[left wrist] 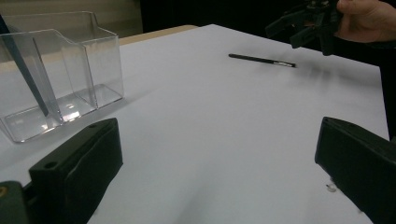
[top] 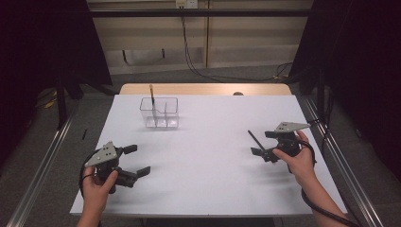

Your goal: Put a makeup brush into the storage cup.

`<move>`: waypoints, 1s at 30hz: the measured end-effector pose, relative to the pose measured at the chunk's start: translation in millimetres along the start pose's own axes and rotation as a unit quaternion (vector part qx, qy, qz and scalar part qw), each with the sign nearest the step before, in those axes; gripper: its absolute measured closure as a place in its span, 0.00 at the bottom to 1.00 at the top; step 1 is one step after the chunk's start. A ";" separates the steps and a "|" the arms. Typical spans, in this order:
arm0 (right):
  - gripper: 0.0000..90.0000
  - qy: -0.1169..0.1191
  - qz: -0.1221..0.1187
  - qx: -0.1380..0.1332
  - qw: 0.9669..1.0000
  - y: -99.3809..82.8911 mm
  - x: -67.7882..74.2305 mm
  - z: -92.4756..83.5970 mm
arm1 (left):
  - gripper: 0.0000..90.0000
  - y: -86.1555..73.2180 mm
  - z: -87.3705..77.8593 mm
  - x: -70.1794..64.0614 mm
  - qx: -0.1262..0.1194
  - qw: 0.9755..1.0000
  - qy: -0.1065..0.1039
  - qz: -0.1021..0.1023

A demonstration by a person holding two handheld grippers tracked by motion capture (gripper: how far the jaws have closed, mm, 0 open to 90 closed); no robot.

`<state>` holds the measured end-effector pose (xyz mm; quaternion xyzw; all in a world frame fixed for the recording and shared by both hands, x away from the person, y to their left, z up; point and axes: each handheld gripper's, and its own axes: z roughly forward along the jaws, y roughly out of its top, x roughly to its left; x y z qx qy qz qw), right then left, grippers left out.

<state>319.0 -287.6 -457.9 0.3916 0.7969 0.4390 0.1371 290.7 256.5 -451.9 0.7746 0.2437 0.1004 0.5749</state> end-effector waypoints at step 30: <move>0.32 -0.048 0.023 0.179 0.982 30.9 -11.0 9.4 | 0.01 3.4 9.1 1.3 -0.001 1.000 -0.015 0.001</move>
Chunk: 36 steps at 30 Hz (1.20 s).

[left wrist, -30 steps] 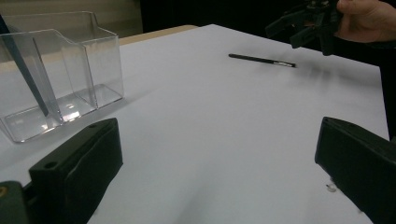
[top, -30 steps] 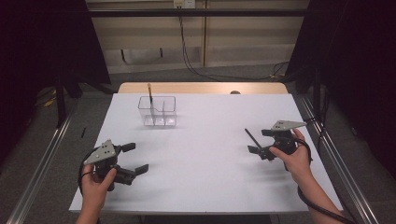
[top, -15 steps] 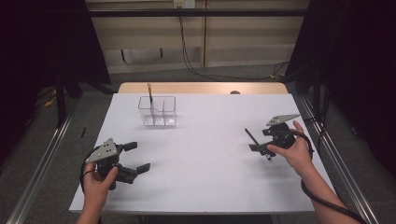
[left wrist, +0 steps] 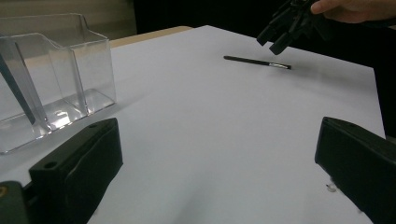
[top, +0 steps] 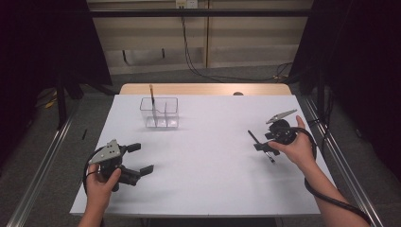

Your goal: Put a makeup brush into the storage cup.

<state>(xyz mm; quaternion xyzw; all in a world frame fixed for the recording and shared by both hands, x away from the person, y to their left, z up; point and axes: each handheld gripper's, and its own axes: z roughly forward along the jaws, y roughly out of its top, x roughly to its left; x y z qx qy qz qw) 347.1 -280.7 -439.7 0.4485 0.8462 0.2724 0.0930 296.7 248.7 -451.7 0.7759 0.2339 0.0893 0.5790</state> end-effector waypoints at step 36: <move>0.90 -0.021 -0.001 0.134 0.991 -1.1 -4.1 19.7 | 0.01 0.1 4.3 1.1 0.006 1.000 -0.004 0.000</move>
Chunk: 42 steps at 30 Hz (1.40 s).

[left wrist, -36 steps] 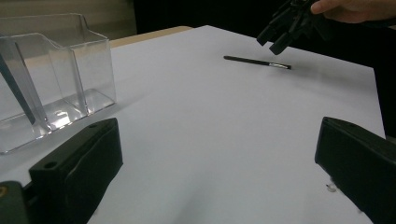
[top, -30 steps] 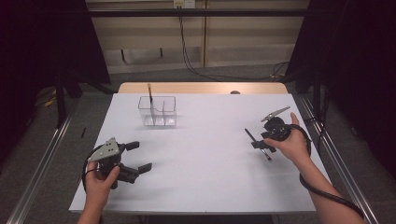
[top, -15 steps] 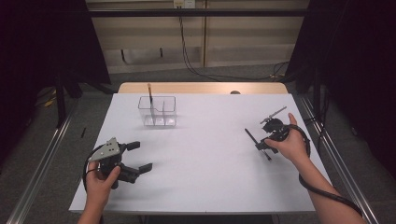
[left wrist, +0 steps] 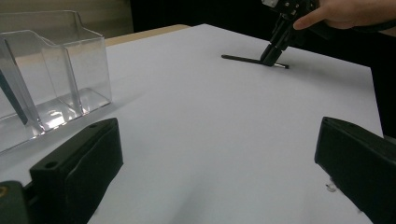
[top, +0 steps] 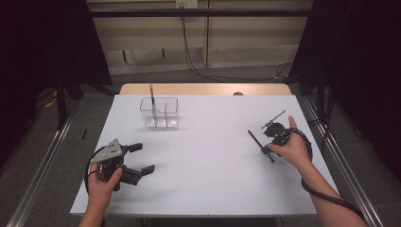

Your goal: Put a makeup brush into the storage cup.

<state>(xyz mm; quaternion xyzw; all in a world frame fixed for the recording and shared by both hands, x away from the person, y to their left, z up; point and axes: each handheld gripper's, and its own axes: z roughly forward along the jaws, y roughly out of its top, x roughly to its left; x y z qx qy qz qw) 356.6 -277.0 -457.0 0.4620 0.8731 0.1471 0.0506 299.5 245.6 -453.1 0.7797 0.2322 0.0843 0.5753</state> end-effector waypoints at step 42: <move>0.94 0.028 -0.059 -0.037 0.997 -2.7 5.1 -25.3 | 0.01 0.9 3.4 -2.3 0.000 1.000 -0.004 -0.004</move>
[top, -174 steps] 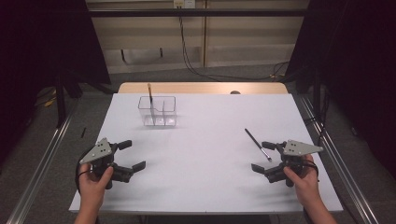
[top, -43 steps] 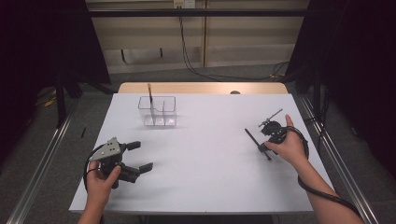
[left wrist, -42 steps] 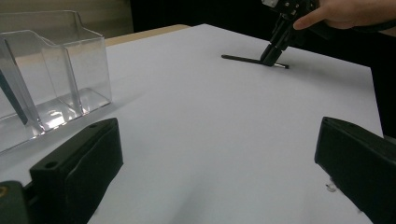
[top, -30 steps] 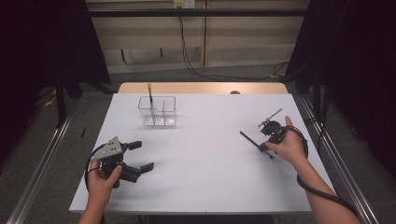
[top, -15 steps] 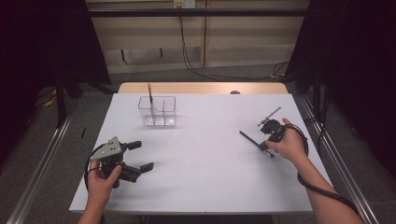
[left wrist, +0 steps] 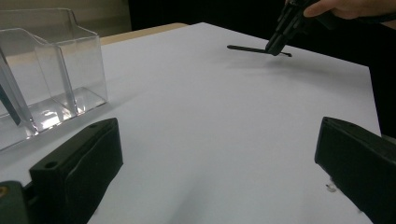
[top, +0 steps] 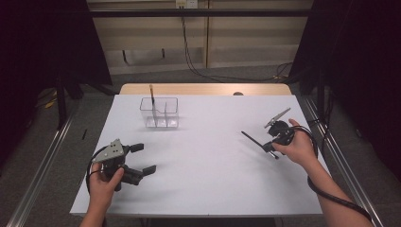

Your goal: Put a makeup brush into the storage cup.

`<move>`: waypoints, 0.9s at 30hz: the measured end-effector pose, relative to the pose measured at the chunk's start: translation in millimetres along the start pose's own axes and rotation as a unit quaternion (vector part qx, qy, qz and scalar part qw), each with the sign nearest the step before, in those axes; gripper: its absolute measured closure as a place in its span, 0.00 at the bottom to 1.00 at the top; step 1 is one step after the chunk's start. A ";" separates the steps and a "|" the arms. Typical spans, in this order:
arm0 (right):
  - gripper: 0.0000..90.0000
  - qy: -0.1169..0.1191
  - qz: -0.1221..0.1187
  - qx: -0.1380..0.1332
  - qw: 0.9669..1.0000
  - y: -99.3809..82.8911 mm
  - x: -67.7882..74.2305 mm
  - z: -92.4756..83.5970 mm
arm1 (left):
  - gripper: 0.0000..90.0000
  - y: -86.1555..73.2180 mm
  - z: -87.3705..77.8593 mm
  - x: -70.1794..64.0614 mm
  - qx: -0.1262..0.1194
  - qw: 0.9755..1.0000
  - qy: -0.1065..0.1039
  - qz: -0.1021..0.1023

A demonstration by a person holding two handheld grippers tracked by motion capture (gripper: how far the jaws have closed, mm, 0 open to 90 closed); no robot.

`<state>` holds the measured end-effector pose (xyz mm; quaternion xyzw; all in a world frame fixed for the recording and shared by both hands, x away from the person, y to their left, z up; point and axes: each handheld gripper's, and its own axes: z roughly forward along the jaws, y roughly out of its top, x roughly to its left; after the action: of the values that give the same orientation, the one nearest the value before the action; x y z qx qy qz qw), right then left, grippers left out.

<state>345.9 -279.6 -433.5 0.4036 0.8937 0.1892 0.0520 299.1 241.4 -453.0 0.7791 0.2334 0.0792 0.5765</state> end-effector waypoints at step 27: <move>0.94 0.051 -0.093 -0.024 0.994 28.3 54.2 -4.8 | 0.01 -0.9 1.3 -0.6 0.003 1.000 -0.002 0.000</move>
<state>328.3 -223.8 -415.1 0.3071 0.9240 0.2255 0.0335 298.9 240.2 -454.2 0.7810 0.2323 0.0768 0.5746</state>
